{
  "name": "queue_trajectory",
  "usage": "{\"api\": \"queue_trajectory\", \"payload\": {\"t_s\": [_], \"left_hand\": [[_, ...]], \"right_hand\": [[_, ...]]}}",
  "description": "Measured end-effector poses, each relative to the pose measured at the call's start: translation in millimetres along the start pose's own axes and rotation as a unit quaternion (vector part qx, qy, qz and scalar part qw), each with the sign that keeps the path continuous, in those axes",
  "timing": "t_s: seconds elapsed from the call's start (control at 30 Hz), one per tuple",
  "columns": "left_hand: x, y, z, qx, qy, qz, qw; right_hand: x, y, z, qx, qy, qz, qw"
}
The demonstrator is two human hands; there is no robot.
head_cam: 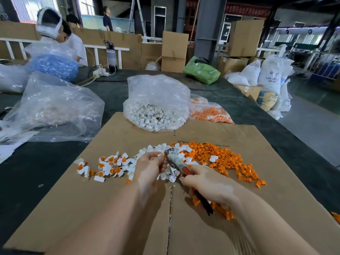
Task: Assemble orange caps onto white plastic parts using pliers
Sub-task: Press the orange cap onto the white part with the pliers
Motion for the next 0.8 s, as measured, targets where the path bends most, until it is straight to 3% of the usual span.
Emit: {"api": "queue_trajectory", "payload": {"t_s": [0.27,0.57,0.67,0.73,0.8], "left_hand": [[3,-1,-1,-0.006,-0.001,-0.007,1.000],[6,5,-5,-0.006,-0.013,-0.028,1.000],[4,4,-4,-0.007,-0.014,-0.038,0.999],[1,2,-2,-0.003,-0.012,-0.029,1.000],[-3,2,-4,0.008,-0.006,-0.008,1.000]], "right_hand": [[1,-2,-1,0.018,0.011,0.037,0.999],[2,-4,1,-0.031,-0.049,-0.062,0.996],[-1,-11,0,-0.013,-0.061,0.028,0.998],[-9,-17,2,-0.003,-0.091,0.092,0.992],[-23,-26,6,-0.007,-0.177,0.027,0.984]]}}
Point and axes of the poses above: each hand's wrist, its own z-axis towards the middle knuckle, its own x-axis out of the palm, y = z × x, the point moved 6 cm from there along z, towards the middle knuckle, and after that the axes turned 6 degrees about -y, right-handed, at the moved point
